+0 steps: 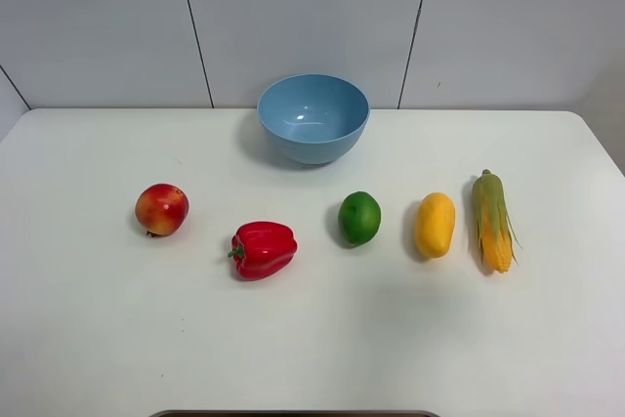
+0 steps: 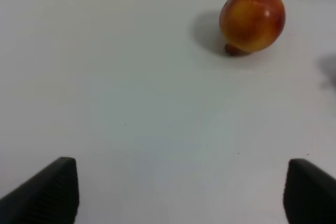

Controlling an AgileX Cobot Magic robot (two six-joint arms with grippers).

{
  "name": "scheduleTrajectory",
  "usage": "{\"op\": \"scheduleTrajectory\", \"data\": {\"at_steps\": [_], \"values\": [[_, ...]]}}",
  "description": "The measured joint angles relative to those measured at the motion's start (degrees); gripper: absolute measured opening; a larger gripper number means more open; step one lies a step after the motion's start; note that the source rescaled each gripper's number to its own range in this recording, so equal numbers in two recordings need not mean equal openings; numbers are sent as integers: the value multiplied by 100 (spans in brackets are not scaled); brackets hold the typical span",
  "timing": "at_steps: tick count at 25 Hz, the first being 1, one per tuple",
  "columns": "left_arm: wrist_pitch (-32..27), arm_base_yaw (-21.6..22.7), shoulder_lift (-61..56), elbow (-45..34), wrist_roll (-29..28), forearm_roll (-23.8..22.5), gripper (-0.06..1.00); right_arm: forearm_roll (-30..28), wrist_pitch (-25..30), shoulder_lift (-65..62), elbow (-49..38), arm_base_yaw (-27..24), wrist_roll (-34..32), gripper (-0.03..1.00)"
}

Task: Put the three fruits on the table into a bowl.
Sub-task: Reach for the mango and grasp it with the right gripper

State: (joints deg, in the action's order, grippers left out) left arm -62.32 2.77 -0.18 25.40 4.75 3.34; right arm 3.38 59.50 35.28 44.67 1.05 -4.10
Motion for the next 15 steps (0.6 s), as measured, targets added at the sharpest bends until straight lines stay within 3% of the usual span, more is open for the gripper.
{"op": "scheduleTrajectory", "data": {"at_steps": [12,15], "values": [[0,0,0,0,0,0,16,0,-754,2398,1028,0,109,61],[0,0,0,0,0,0,16,7,-880,2896,1120,0,162,73]]}}
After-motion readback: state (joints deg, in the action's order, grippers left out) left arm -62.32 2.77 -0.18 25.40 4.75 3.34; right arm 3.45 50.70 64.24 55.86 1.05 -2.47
